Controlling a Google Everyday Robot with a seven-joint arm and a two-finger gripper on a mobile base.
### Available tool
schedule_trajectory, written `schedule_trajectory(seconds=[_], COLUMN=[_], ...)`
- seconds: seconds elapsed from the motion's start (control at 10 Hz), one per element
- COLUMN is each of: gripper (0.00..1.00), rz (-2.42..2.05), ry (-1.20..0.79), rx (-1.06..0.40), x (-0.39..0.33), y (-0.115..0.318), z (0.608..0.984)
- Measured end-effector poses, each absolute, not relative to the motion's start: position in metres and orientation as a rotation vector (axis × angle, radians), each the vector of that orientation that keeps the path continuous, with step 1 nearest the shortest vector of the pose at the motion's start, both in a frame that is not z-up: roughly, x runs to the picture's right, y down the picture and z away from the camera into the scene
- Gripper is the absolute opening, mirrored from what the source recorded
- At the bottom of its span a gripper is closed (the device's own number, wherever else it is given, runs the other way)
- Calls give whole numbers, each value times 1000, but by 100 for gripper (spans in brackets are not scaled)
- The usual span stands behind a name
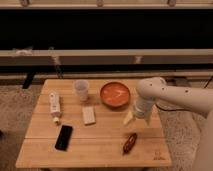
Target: Place the pepper on the white sponge
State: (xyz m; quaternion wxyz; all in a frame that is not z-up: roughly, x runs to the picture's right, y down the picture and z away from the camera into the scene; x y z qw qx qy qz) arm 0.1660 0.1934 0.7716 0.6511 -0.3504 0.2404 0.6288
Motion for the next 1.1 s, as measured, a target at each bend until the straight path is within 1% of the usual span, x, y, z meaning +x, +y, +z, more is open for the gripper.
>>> schedule_trajectory(seconds=[0.4, 0.6, 0.8, 1.1], gripper=[80, 80, 80, 80], rz=[1426, 1418, 1421, 1434], ry=[548, 551, 552, 547], rx=[-794, -753, -709, -686], x=[167, 169, 167, 163], y=[194, 200, 223, 247], z=[771, 769, 758, 748])
